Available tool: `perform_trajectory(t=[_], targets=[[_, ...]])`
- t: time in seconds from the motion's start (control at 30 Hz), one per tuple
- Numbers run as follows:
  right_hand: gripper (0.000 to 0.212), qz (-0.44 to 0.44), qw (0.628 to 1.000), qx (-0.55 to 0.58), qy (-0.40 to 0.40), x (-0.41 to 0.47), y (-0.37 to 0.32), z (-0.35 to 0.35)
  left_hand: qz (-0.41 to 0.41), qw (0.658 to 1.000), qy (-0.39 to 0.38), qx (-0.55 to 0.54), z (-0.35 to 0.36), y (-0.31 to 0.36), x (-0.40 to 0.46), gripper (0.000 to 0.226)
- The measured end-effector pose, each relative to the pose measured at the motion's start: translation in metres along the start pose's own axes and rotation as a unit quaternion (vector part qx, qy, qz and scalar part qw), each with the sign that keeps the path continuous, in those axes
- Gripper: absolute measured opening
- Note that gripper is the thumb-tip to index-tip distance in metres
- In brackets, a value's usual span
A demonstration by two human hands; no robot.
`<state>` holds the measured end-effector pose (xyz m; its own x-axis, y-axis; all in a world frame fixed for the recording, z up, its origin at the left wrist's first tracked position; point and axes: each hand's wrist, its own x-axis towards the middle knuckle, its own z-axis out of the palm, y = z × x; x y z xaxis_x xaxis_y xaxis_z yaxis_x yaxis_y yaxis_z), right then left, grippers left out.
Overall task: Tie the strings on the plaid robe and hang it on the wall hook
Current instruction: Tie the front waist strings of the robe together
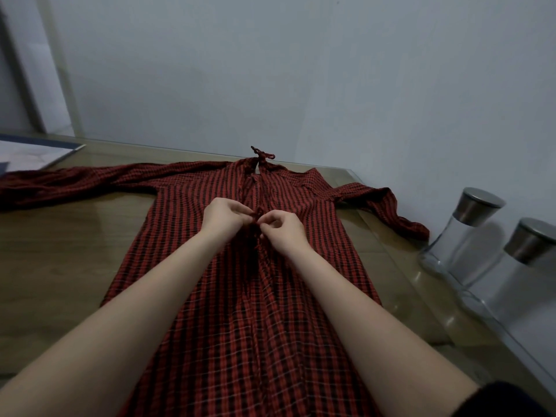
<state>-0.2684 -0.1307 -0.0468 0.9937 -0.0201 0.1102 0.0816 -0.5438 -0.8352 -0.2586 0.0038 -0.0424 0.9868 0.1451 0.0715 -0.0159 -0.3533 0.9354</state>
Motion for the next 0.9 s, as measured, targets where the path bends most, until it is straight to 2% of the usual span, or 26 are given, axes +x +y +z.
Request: perform_trajectory(t=[0.1, 0.23, 0.37, 0.57, 0.7, 0.83, 0.9], targets=[[0.016, -0.044, 0.996, -0.077, 0.0, 0.0, 0.001, -0.002, -0.031, 0.999, -0.005, -0.029, 0.0, -0.005, 0.003, 0.016], [0.018, -0.065, 0.991, -0.121, 0.0, -0.001, 0.005, -0.001, -0.073, 0.995, -0.028, -0.054, 0.001, -0.008, 0.004, 0.02], [0.016, -0.037, 0.995, -0.091, -0.015, 0.003, 0.01, 0.002, -0.125, 0.985, -0.056, -0.1, 0.001, -0.012, 0.004, 0.015], [0.019, -0.013, 0.996, -0.053, -0.066, 0.006, 0.018, 0.007, -0.166, 0.977, -0.07, -0.113, -0.002, -0.021, 0.012, 0.013], [0.022, 0.022, 0.992, -0.02, -0.121, 0.006, 0.02, 0.008, -0.145, 0.984, -0.059, -0.085, 0.001, -0.025, 0.015, 0.012], [0.016, 0.026, 0.998, 0.001, -0.049, 0.011, 0.018, 0.011, -0.108, 0.989, -0.066, -0.08, 0.007, -0.03, 0.016, 0.024], [0.023, 0.024, 0.999, 0.01, -0.047, 0.014, 0.019, 0.011, -0.089, 0.991, -0.078, -0.067, 0.007, -0.032, 0.015, 0.029]])
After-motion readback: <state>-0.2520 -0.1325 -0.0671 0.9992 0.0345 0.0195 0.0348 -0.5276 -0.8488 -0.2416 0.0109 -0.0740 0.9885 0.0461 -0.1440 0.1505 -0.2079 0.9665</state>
